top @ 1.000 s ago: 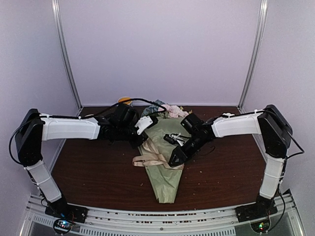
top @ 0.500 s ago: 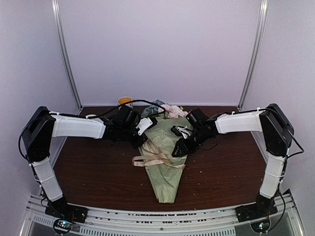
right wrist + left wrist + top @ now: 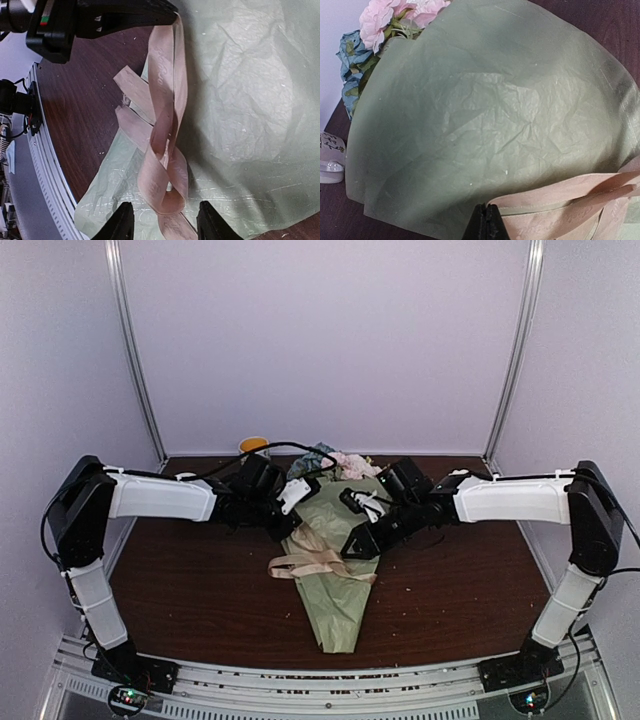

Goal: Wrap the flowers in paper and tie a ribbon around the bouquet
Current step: Cross the ribbon over the folded bouquet, then tie the ribbon around the folded bouquet.

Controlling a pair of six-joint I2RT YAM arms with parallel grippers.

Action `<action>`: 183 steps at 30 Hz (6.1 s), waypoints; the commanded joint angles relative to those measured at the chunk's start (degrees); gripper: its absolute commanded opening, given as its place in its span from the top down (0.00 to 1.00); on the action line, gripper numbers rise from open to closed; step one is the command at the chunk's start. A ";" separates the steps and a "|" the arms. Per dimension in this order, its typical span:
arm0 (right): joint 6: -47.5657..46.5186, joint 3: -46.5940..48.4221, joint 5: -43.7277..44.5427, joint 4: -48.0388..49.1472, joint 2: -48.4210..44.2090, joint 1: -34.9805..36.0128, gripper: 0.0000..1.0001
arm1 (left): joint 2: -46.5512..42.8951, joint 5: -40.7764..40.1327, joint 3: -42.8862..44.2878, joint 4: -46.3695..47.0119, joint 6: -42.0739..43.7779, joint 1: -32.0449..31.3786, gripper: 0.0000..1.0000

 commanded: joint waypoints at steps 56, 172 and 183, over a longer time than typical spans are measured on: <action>9.57 5.49 -1.33 6.15 9.79 -2.98 0.67 | 1.43 1.10 -1.19 3.63 -2.86 1.51 1.00; -9.32 6.71 7.63 1.50 7.14 12.23 1.00 | 5.76 8.83 -2.63 5.20 -7.40 5.48 1.00; 7.57 -14.53 -0.81 18.36 -8.62 1.15 1.00 | 0.18 3.23 -7.22 3.82 -7.83 6.65 1.00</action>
